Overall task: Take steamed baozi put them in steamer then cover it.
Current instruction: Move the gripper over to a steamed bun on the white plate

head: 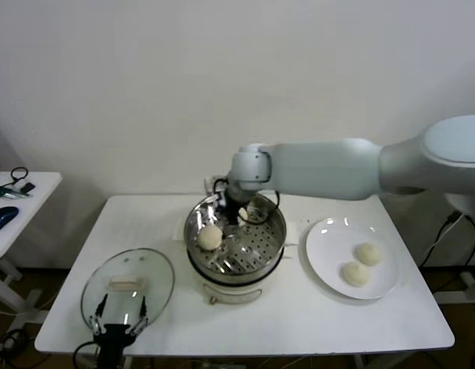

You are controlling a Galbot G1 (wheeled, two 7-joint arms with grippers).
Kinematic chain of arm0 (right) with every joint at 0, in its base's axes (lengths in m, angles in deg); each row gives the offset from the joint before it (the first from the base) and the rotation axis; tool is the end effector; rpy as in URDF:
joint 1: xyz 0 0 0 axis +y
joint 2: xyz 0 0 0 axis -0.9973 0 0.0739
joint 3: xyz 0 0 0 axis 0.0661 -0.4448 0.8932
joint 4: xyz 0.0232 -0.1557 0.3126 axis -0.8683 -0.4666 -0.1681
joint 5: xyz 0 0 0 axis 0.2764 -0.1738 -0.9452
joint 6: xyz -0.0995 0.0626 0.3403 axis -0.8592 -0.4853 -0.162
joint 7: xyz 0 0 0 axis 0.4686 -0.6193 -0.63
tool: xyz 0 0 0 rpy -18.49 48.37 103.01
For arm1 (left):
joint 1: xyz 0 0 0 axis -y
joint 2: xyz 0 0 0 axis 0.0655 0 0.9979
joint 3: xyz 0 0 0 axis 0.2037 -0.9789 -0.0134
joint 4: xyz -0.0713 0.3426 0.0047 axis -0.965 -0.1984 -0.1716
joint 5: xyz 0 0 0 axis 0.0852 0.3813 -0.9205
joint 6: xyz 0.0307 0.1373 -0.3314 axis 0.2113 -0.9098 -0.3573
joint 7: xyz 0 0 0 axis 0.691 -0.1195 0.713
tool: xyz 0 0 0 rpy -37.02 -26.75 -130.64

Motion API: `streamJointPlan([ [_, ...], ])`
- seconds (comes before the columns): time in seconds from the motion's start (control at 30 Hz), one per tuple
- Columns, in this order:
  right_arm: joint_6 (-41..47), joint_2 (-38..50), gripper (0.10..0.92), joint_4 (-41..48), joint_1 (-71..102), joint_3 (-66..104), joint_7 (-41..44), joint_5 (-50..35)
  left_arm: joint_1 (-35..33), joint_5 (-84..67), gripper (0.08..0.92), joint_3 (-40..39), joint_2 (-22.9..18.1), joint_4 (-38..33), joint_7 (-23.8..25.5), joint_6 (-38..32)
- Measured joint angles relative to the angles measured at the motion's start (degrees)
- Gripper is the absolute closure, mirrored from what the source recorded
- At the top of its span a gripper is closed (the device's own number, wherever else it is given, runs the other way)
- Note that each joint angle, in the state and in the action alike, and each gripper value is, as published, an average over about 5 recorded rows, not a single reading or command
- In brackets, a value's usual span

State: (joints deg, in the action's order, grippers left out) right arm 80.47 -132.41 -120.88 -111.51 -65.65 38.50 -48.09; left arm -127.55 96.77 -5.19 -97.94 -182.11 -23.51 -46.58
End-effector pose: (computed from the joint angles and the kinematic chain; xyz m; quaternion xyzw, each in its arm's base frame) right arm 0.5309 0.1223 -0.0435 0.5520 -0.5517 0.5431 0.3099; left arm 0.1090 0.0628 -0.3756 0.0583 -0.9816 -0.1486 0.1046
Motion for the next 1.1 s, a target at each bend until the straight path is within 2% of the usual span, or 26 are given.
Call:
streamJointPlan([
  [0.27, -3.1, 15.3, 0.203, -5.5, -4.7, -6.2, 4.3, 6.1, 0.8, -0.3, 0.177, 0.1, -0.3, 0.1, 0.1, 0.3],
  [0.57, -4.3, 29.9, 0.203, -7.4, 2.3, -4.2, 5.6, 17.1, 1.0, -0.1, 0.177, 0.0, -1.1, 0.2, 0.0, 0.4],
  [0.8, -5.2, 34.9, 0.203, -5.4, 11.4, 1.8, 6.3, 24.2, 0.7, 0.3, 0.177, 0.0, -1.6, 0.2, -0.1, 0.4],
  [1.1, -5.6, 36.6, 0.203, -1.4, 20.3, 7.9, 6.5, 30.0, 0.2, 0.5, 0.177, 0.1, -2.0, 0.5, -0.4, 0.1],
])
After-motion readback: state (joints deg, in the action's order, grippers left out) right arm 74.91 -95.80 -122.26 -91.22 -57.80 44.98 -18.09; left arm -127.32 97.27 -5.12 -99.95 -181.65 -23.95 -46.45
